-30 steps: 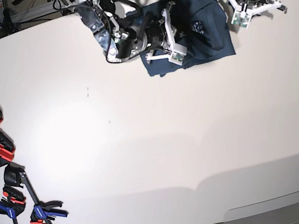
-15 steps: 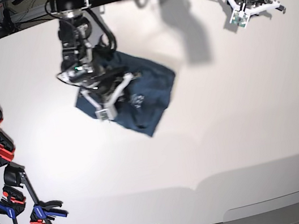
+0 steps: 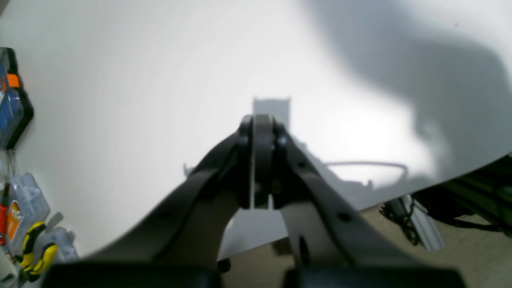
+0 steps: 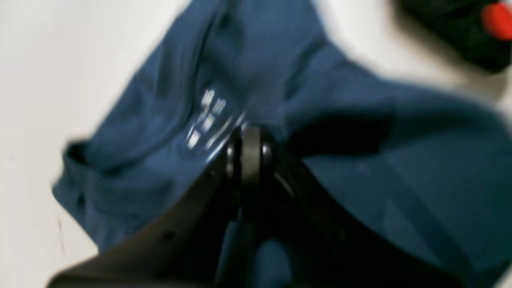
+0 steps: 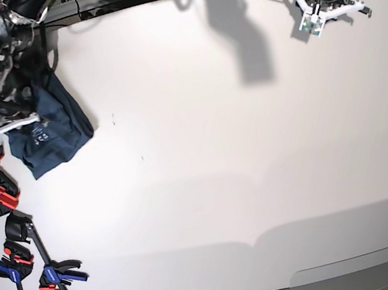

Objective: Fold the T-shirt properly
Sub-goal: 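Carry the folded shirt beside the clamps with the right gripper and release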

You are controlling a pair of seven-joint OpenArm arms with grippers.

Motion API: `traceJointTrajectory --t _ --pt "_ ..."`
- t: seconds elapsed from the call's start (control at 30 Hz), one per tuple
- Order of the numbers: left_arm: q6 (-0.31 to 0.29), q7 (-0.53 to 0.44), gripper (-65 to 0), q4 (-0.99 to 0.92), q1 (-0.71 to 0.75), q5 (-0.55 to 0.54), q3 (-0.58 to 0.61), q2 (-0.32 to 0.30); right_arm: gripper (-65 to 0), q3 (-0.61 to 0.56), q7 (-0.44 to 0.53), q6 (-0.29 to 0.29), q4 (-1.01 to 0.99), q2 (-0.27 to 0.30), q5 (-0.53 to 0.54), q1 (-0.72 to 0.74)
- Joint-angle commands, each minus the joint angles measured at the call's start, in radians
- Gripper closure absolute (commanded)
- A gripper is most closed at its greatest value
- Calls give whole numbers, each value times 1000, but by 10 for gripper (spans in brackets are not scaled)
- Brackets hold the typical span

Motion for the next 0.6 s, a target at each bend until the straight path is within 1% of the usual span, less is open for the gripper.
traceJointTrajectory --t 0.0,0.1,0.2,0.23,0.27,0.3,0.37,0.43,0.47,0.5,0.57 --pt "5 -29 0 16 6 -14 -1 -6 0 18 23 3 17 23 37 11" --pt "4 -51 0 16 5 -55 -1 -6 0 48 29 3 17 32 120 15" --pt "5 -53 0 16 -3 -55 -1 -6 0 68 29 5 22 45 232 45" --pt "5 -53 0 16 -5 -55 -1 -6 0 76 29 15 34 47 269 59" --pt "5 -53 0 16 -5 -55 -1 -6 0 85 28 54 53 46 299 73" --pt "8 -53 0 16 -5 -55 -1 -6 0 94 23 110 80 46 331 85" --pt "35 -53 0 16 -4 -55 -1 -6 0 97 -5 213 150 47 410 94" --pt "42 -53 0 16 -5 -54 -1 -6 0 94 -61 304 235 45 489 90" --pt "42 -53 0 16 -4 -48 -1 -6 0 91 -103 339 278 44 524 84" --pt "42 -52 0 16 -2 -33 -1 -6 0 87 -148 361 320 44 568 73" --pt "42 -43 0 16 4 6 -1 -6 0 77 -212 362 400 44 653 28"
